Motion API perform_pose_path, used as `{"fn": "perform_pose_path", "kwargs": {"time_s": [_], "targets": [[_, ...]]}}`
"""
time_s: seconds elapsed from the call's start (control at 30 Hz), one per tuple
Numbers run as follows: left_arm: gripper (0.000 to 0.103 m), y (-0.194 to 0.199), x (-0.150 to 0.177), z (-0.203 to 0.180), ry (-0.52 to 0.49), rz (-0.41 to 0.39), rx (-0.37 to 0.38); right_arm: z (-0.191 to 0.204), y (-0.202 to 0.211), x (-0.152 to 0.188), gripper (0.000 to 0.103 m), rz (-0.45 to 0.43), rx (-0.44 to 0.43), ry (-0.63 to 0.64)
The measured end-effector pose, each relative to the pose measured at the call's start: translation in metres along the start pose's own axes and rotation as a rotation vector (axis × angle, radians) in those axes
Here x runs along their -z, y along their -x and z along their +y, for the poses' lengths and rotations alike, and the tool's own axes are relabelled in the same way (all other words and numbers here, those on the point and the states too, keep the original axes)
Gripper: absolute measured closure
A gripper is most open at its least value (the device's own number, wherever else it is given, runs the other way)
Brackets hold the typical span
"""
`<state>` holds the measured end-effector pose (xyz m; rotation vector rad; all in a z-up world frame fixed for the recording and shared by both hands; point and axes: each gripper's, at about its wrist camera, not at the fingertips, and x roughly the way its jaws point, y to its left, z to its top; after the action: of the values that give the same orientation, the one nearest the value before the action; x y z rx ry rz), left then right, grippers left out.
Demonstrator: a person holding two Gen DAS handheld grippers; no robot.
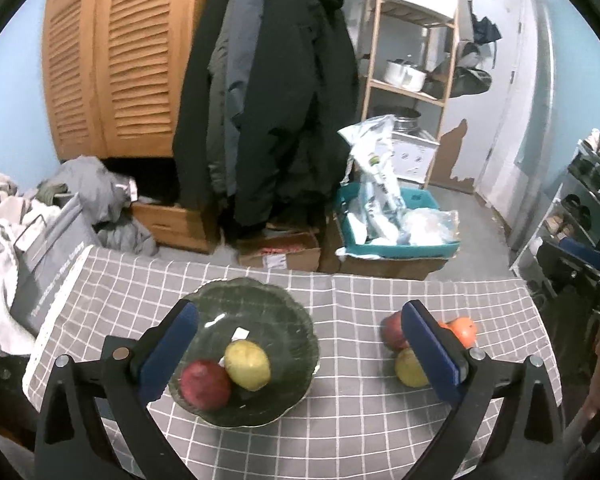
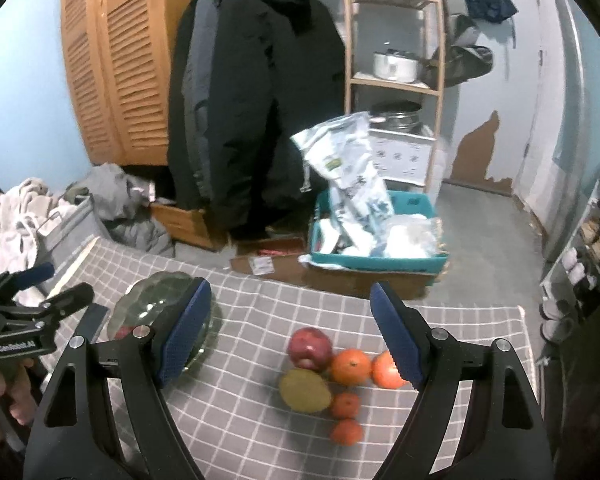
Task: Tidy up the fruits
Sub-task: 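Lift both tools away from the bowl back toward the remaining fruit, then lower both tools toward the second mango and oranges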
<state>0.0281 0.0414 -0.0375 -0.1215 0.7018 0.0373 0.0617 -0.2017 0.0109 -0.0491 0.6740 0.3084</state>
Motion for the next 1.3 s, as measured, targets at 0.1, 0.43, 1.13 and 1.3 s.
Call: {"fn": "perform_pose_path", "kwargs": {"time_s": [0.1, 0.43, 1.13, 1.3], "targets": [[0.001, 0.0, -0.003, -0.011, -0.013, -0.002, 0.025, -0.013, 0.01, 0.003, 0.021, -0.015, 0.024, -0.008], [0.001, -0.011, -0.001, -0.054, -0.07, 0.035, 0.084, -0.052, 0.024, 0.015, 0.021, -0.02, 0.092, -0.039], [0.001, -0.063, 0.023, -0.134, -0.167, 0.183, 0.144, -0.127, 0.014, 0.06, 0.021, 0.068, 0.164, -0.144], [0.001, -0.081, 0.029, -0.144, -0.165, 0.232, 0.152, -0.135, 0.001, 0.069, 0.021, 0.113, 0.174, -0.147]]}}
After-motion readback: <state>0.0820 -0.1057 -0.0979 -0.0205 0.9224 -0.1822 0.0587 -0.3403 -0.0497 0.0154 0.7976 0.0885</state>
